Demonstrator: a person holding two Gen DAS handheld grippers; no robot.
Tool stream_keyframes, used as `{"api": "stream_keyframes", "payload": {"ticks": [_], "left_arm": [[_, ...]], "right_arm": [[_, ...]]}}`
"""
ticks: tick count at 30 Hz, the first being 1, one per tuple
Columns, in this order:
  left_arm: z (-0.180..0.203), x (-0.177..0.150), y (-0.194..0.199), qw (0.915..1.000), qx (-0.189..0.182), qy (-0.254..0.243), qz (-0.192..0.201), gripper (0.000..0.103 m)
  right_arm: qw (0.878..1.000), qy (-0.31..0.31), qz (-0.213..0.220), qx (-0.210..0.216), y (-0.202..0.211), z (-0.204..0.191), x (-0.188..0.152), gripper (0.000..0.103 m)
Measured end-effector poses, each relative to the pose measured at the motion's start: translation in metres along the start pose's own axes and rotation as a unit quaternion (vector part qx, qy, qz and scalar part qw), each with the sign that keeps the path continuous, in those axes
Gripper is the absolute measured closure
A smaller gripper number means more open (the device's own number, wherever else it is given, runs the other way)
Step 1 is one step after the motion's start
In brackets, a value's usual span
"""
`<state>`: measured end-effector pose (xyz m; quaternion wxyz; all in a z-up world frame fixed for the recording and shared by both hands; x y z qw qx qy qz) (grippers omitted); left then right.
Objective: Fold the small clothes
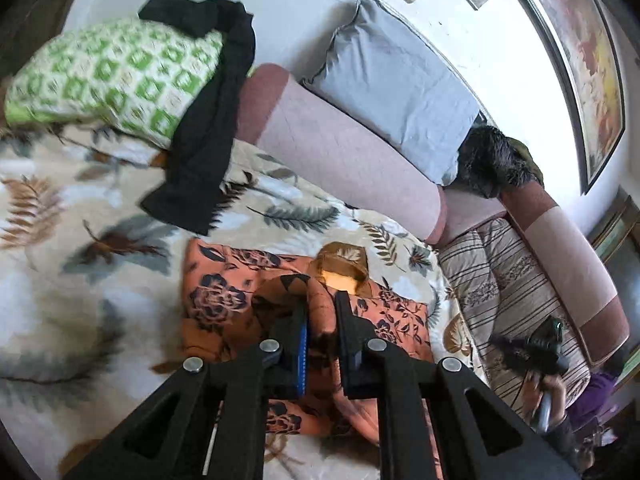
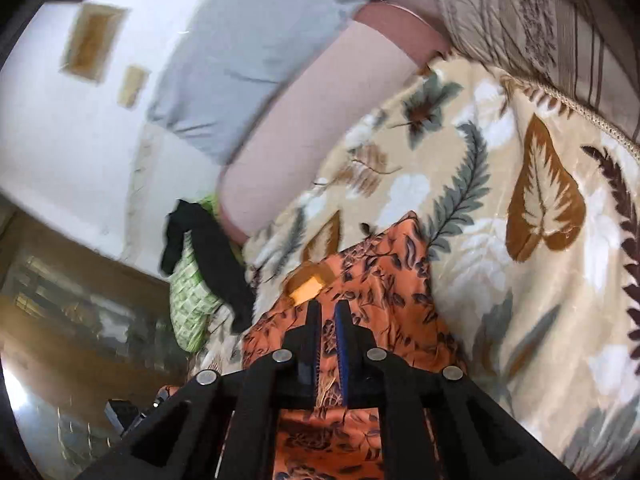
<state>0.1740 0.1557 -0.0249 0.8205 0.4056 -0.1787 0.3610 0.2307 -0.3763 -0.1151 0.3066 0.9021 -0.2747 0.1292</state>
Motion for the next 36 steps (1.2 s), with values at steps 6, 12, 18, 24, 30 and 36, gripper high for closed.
{"api": "stream_keyframes", "payload": {"ticks": [6,12,18,24,30,36], "left_arm": [[-0.012,-0.033,-0.022,0.9990,0.028,-0.027,-0.023,0.091],[-0.017,-0.035,-0.013,0.9994,0.023,-0.021,-0.016,0.091],[-0.020,-0.044,-0.003,0.9992,0.033,-0.016,-0.016,0.091],[-0.009,-0.056,0.031,0.9995,0.009,-0.031,0.001,0.091],[0.017,-0.043,0.067,0.9971,-0.017,-0.069,0.027,0.091],[-0.013,0.033,-0.005,0.9981,0.039,-0.039,0.027,0.059]], "right_arm": [[0.999,-0.030,-0.038,-0.005,0.028,0.029,-0.137,0.015],[0.989,-0.088,-0.115,0.028,0.019,0.045,-0.244,0.015],[0.988,-0.093,-0.123,-0.008,-0.030,0.045,-0.250,0.069],[0.992,-0.088,-0.084,0.035,0.009,0.027,-0.242,0.099],[0.990,-0.059,-0.017,0.126,0.050,0.000,-0.163,0.099],[0.986,-0.054,0.027,0.156,-0.018,-0.002,-0.007,0.095]]}}
Point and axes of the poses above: each gripper's, at about its wrist camera, not at the fingertips, and y roughly against the way its jaws point, z to its right, x to its top, the point moved 3 cm from there along -y, roughly the way its jaws point, and after that the axes turned 5 degrees about y, right-handed, at the moved point
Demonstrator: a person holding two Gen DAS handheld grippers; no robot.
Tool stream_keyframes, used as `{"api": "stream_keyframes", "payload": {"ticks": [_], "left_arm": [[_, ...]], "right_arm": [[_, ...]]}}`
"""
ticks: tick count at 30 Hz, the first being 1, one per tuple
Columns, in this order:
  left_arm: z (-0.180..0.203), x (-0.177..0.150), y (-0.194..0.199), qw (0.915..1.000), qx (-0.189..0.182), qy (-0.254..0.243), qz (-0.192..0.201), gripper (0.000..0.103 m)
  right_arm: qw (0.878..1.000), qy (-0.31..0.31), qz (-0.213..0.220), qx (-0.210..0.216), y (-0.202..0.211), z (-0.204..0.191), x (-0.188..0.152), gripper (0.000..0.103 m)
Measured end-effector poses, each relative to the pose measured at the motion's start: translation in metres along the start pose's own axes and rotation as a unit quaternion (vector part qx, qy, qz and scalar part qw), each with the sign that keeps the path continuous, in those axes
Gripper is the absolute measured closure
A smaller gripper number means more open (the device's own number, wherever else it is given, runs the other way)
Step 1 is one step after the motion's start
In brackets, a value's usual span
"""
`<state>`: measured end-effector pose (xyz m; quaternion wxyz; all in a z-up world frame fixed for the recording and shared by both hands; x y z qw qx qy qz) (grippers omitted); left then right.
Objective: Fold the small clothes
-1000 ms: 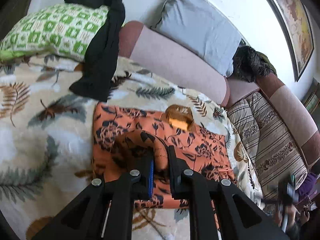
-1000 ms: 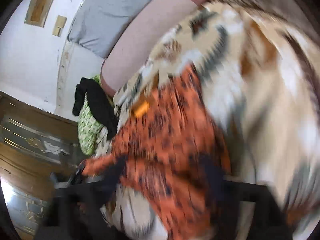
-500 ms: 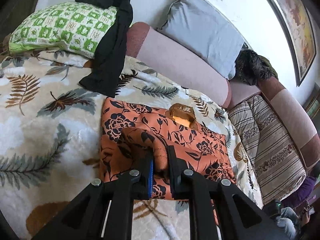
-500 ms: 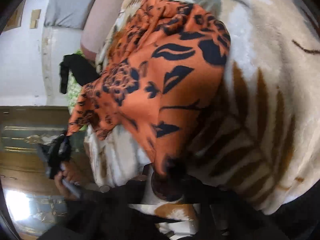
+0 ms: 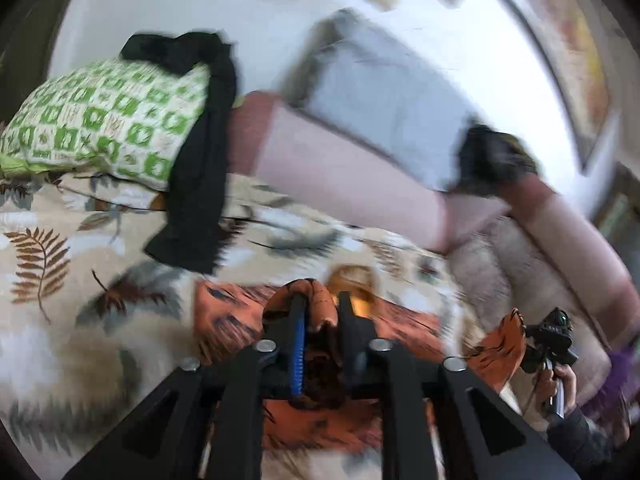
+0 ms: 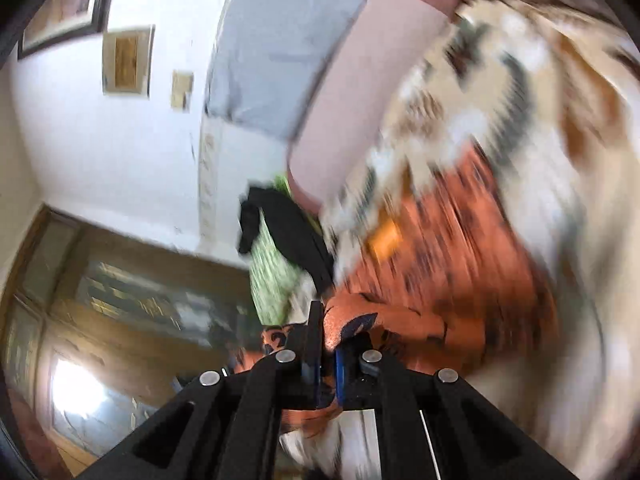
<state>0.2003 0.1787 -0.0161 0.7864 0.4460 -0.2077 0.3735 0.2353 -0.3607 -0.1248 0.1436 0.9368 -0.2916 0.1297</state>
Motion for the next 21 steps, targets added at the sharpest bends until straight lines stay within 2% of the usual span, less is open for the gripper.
{"api": "stream_keyframes", "payload": {"ticks": [1,2,4,5,7,8,10,13,16,17,18,19,20,21], "left_arm": [[-0.019,0.007,-0.031,0.9990,0.040,0.011,-0.018,0.042],[-0.039,0.009,-0.057,0.9957,0.083,0.020,-0.037,0.025],[-0.074,0.003,-0.092,0.9835,0.164,0.033,-0.068,0.026],[-0.084,-0.003,-0.096,0.9801,0.177,0.041,-0.080,0.027],[-0.094,-0.014,-0.080,0.9851,0.150,0.053,-0.067,0.026],[-0.093,-0.018,-0.071,0.9860,0.147,0.047,-0.062,0.026],[-0.088,-0.036,-0.045,0.9886,0.138,0.026,-0.056,0.025],[-0.077,-0.074,-0.037,0.9885,0.116,0.002,-0.098,0.025],[-0.075,-0.104,-0.065,0.9811,0.126,-0.009,-0.147,0.025],[-0.077,-0.112,-0.080,0.9772,0.126,-0.001,-0.171,0.030],[-0.077,-0.115,-0.088,0.9752,0.124,0.005,-0.183,0.066],[-0.076,-0.116,-0.096,0.9721,0.134,0.008,-0.193,0.080],[-0.074,-0.113,-0.099,0.9717,0.133,0.013,-0.195,0.089],[-0.071,-0.109,-0.101,0.9716,0.129,0.018,-0.198,0.090]], "right_arm": [[1.000,-0.013,-0.014,-0.021,-0.029,0.023,0.023,0.094],[0.998,-0.026,-0.031,-0.048,-0.051,0.042,0.033,0.085],[0.987,-0.041,-0.060,-0.143,-0.079,0.081,0.034,0.051],[0.986,-0.045,-0.055,-0.151,-0.082,0.094,0.027,0.031],[0.989,-0.050,-0.033,-0.134,-0.069,0.102,0.003,0.030],[0.989,-0.036,-0.034,-0.136,-0.065,0.100,-0.005,0.030],[0.985,0.023,-0.046,-0.166,-0.053,0.090,-0.024,0.029],[0.967,0.091,-0.087,-0.220,-0.048,0.085,-0.034,0.028],[0.958,0.100,-0.138,-0.232,-0.069,0.097,-0.042,0.028],[0.951,0.111,-0.151,-0.247,-0.080,0.100,-0.045,0.027],[0.946,0.123,-0.153,-0.259,-0.085,0.097,-0.046,0.029],[0.944,0.128,-0.160,-0.259,-0.091,0.090,-0.047,0.036],[0.946,0.120,-0.171,-0.247,-0.095,0.085,-0.049,0.079],[0.945,0.118,-0.175,-0.250,-0.097,0.080,-0.049,0.082]]}}
Point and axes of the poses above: each gripper's, at about its wrist camera, not at the fingertips, and y roughly against the way its jaws point, z to its right, x to its top, the point moved 3 cm from there along -y, roughly the way its jaws point, and after that the axes turned 5 degrees about y, right-handed, at the moved point
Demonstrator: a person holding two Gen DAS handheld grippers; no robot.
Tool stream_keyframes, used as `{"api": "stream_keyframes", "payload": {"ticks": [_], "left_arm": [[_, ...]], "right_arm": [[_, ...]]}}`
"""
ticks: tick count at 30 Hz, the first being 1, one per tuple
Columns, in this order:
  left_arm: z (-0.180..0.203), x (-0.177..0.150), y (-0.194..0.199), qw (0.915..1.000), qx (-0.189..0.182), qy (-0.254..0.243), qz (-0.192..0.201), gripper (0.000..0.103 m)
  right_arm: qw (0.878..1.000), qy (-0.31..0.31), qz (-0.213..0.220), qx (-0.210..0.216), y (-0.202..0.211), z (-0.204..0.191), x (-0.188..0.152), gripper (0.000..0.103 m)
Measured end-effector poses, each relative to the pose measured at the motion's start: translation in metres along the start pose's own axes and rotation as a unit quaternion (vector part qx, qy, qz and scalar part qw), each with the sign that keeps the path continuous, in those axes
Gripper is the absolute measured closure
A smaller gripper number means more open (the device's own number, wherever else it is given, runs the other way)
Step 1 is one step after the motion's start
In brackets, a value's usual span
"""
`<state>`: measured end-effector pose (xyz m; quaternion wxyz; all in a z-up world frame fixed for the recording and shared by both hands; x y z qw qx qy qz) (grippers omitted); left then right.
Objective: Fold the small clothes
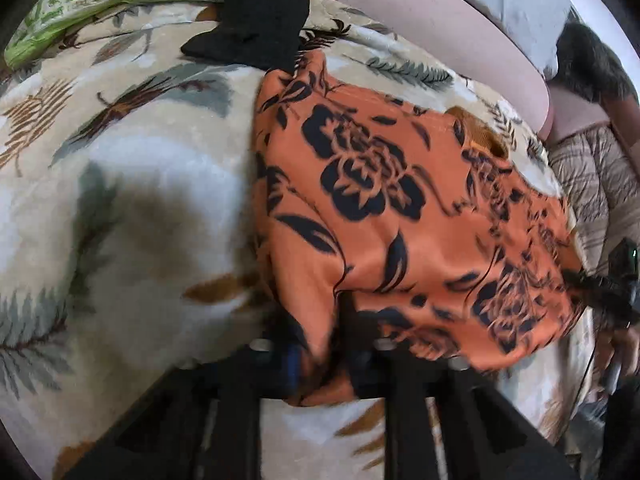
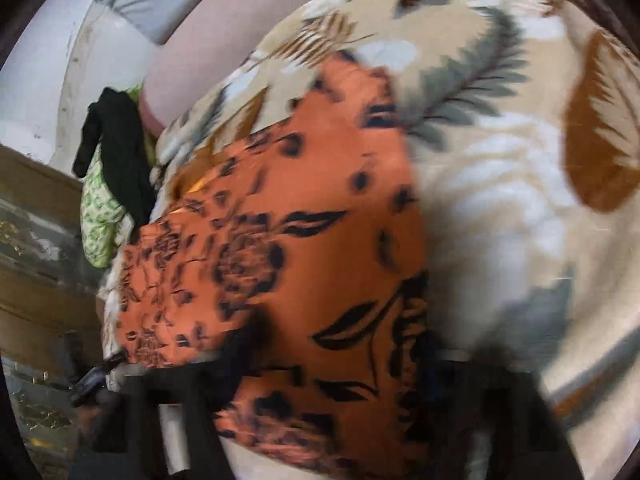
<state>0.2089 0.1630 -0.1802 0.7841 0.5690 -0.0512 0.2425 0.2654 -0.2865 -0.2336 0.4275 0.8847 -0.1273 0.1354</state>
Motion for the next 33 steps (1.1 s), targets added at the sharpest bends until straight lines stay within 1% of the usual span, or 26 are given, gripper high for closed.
{"api": "stream_keyframes", "payload": {"ticks": [1,2,3,4,5,6,8,10,12,13,14,15,16,17,18,20,21,22,23,24,26,27,29,31,32,33], "left_arm": [[0.002,0.005,0.003,1.0000,0.002,0.007,0.000,0.090],[0.003,0.008,0.009,0.9999,-0.001,0.013,0.003,0.090],[0.005,0.010,0.017,0.9998,-0.005,0.014,0.010,0.091],[0.009,0.008,0.032,0.9996,-0.008,0.008,0.026,0.091],[0.016,0.004,0.053,0.9989,-0.016,-0.001,0.044,0.091],[0.021,0.000,0.065,0.9985,-0.021,-0.006,0.051,0.091],[0.034,-0.022,0.103,0.9963,-0.030,-0.022,0.077,0.091],[0.037,-0.050,0.128,0.9955,-0.040,-0.021,0.084,0.090],[0.032,-0.086,0.139,0.9956,-0.039,-0.013,0.084,0.088],[0.023,-0.111,0.133,0.9966,-0.032,-0.006,0.076,0.087],[0.020,-0.122,0.122,0.9975,-0.027,-0.001,0.065,0.076],[0.004,-0.142,0.100,0.9992,-0.015,0.015,0.032,0.063],[-0.008,-0.154,0.085,0.9995,0.004,0.032,0.004,0.061],[-0.018,-0.161,0.076,0.9988,0.005,0.047,-0.009,0.062],[-0.021,-0.159,0.081,0.9986,-0.008,0.052,0.003,0.061],[-0.021,-0.148,0.106,0.9975,-0.003,0.056,0.043,0.060],[-0.015,-0.136,0.121,0.9966,-0.008,0.040,0.072,0.054],[-0.010,-0.127,0.126,0.9961,-0.009,0.027,0.083,0.052],[-0.004,-0.117,0.128,0.9958,-0.003,0.013,0.090,0.049],[0.002,-0.106,0.126,0.9955,0.005,-0.001,0.094,0.049],[0.016,-0.085,0.109,0.9959,0.003,-0.032,0.085,0.049],[0.020,-0.076,0.094,0.9965,0.009,-0.044,0.071,0.049],[0.026,-0.051,0.056,0.9972,0.030,-0.056,0.038,0.049],[0.023,-0.045,0.040,0.9965,0.046,-0.061,0.032,0.049],[0.025,-0.041,0.034,0.9963,0.048,-0.063,0.033,0.050],[0.024,-0.037,0.030,0.9965,0.048,-0.060,0.033,0.057]], "right_arm": [[1.000,0.005,-0.006,-0.014,0.001,-0.005,0.001,0.082],[1.000,-0.002,-0.010,-0.013,0.002,-0.006,0.001,0.082],[1.000,-0.013,-0.004,-0.009,0.008,-0.007,0.001,0.082],[1.000,-0.019,0.005,-0.002,0.015,-0.008,0.001,0.083],[1.000,-0.020,0.018,0.014,0.026,-0.014,0.002,0.083],[0.999,-0.013,0.027,0.020,0.039,-0.024,0.001,0.083],[0.999,0.010,0.033,0.022,0.057,-0.041,-0.005,0.083],[0.999,0.025,0.036,0.026,0.077,-0.052,-0.025,0.083],[0.998,0.023,0.037,0.034,0.096,-0.054,-0.057,0.083],[0.999,0.023,0.029,0.036,0.103,-0.051,-0.076,0.083],[0.999,0.027,0.011,0.033,0.101,-0.044,-0.102,0.079],[0.999,0.029,-0.001,0.031,0.099,-0.036,-0.118,0.072],[0.999,0.026,-0.036,0.024,0.082,-0.021,-0.139,0.059],[0.998,0.015,-0.068,0.004,0.069,-0.007,-0.153,0.022],[0.997,0.002,-0.077,-0.024,0.063,0.007,-0.162,0.022],[1.000,-0.010,-0.025,0.010,0.083,0.010,-0.163,0.022],[1.000,-0.018,0.001,0.016,0.096,0.009,-0.159,0.022],[0.999,-0.021,0.042,0.022,0.113,0.009,-0.150,0.022],[0.997,-0.021,0.067,0.020,0.123,0.009,-0.142,0.021],[0.997,-0.022,0.077,0.017,0.127,0.009,-0.136,0.021],[0.996,-0.028,0.085,0.014,0.124,0.010,-0.119,0.021],[0.996,-0.026,0.086,0.012,0.120,0.010,-0.111,0.021],[0.996,-0.015,0.086,-0.009,0.108,0.011,-0.096,0.021],[0.996,-0.009,0.079,-0.036,0.092,0.014,-0.082,0.021],[0.996,-0.004,0.075,-0.041,0.090,0.016,-0.076,0.021],[0.996,0.002,0.070,-0.048,0.085,0.018,-0.071,0.022]]}}
Point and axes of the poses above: each gripper's, at about its wrist camera, not at the fingertips, and y roughly against the way its jaws point, z to its right, x to its top, the point moved 3 cm from there along -y, roughly the way its jaws point, and after that the axes turned 5 degrees about y, right-handed, at the moved point
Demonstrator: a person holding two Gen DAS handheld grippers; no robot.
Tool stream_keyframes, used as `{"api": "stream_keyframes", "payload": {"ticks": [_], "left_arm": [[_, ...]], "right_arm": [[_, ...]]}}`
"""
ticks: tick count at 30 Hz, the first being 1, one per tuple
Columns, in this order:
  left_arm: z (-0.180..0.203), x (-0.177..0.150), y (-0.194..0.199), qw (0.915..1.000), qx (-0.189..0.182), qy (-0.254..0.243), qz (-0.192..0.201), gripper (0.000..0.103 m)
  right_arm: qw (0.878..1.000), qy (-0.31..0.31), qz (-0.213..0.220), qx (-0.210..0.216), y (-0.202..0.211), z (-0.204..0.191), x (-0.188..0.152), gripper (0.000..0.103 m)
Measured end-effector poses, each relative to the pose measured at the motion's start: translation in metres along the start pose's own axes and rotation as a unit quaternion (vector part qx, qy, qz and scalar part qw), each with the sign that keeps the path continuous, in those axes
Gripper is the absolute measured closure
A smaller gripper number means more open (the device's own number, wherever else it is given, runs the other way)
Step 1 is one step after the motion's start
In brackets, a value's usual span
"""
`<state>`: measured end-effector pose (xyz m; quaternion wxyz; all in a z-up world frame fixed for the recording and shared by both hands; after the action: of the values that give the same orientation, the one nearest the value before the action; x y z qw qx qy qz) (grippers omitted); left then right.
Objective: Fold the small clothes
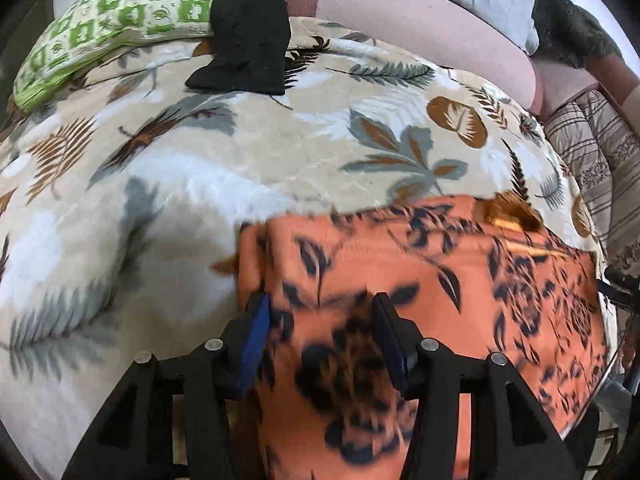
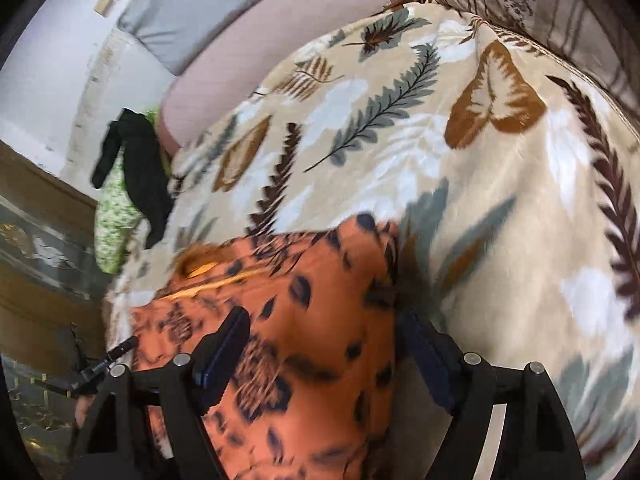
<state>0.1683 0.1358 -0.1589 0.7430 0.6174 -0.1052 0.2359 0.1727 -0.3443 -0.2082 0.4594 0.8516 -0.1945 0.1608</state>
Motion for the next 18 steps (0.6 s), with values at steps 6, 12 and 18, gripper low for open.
{"api": "stream_keyframes", "payload": {"ticks": [6,12,18], "left_arm": [[-0.001,0.006,0.021,0.9980,0.005,-0.002,0.064,0.099],[-0.012,0.005,-0.016,0.9969,0.054,-0.014,0.055,0.095],[-0.031,0.003,0.011,0.9958,0.035,0.026,0.080,0.078]], "right_arm": [[0.993,0.090,-0.030,-0.073,-0.030,-0.017,0.014,0.091],[0.983,0.127,0.025,-0.129,-0.025,-0.027,0.027,0.093],[0.992,0.031,0.037,-0.121,-0.019,0.009,0.023,0.056]]}}
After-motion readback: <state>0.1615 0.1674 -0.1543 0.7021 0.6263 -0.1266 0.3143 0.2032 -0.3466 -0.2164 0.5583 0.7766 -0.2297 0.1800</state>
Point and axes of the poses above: each gripper's, at about its wrist camera, not at the fingertips, and y roughly against the way its jaws point, z to its right, x to its top, the point moved 3 cm from there along -y, roughly the way its jaws point, and after that the axes turned 5 degrees about y, right-handed, at the moved point
